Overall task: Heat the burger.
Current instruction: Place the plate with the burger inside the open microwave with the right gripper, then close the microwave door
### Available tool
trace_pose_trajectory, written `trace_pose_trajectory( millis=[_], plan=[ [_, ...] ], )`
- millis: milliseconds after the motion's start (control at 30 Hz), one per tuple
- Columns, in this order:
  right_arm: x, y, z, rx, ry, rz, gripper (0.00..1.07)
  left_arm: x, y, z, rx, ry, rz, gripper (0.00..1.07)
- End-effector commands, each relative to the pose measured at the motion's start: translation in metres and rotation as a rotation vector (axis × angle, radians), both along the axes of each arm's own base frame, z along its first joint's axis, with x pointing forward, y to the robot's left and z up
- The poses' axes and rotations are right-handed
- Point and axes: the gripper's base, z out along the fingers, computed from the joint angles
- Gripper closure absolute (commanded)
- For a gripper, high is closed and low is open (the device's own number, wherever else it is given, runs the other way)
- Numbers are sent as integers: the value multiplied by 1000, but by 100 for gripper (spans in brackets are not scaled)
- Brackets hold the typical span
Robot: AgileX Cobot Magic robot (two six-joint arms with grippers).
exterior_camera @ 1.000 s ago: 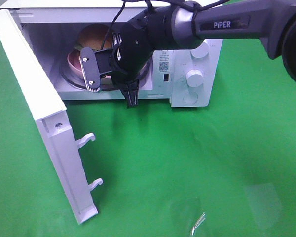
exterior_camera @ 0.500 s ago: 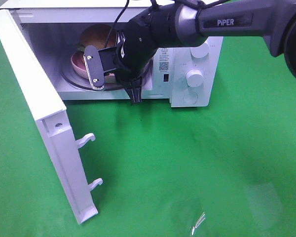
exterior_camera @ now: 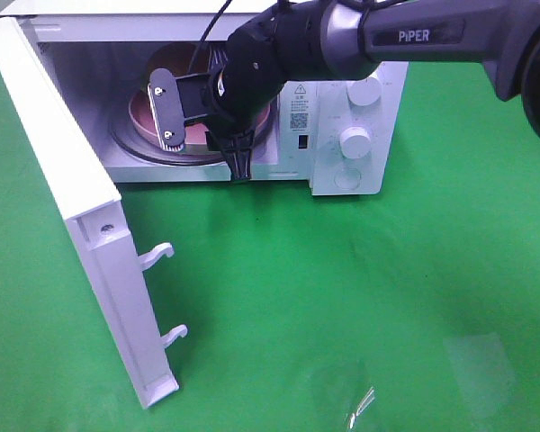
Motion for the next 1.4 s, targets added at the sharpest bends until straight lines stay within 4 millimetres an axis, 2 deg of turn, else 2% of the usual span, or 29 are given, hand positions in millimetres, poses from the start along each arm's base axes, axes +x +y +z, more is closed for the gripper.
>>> trace_pose_trajectory(
  millis=[33, 200, 467, 800, 867, 1033, 1167, 1233, 1400],
  plan=[
    [0, -1, 7, 24, 16, -24, 66, -2, 0, 1, -2, -32, -1, 5],
    [-5, -2, 6, 35, 50, -37, 62, -2, 0, 1, -2, -32, -1, 5],
    [-21, -12, 16, 41, 29, -13, 45, -2, 0, 1, -2, -32, -1, 5],
    [-42, -27, 20, 28, 28, 14, 42, -2, 0, 1, -2, -32, -1, 5],
    [-51, -33, 34, 50, 4, 21, 42, -2, 0, 1, -2, -32, -1, 5],
    [-57, -38, 41, 64, -3, 19, 40, -2, 0, 1, -2, -32, -1, 5],
    [-67, -45, 46, 96, 16, -13, 35, -2, 0, 1, -2, -32, -1, 5],
    [-77, -53, 48, 126, 38, -43, 26, -2, 0, 1, -2, -32, -1, 5],
    [-87, -61, 51, 159, 66, -82, 25, -2, 0, 1, -2, -32, -1, 5]
  ],
)
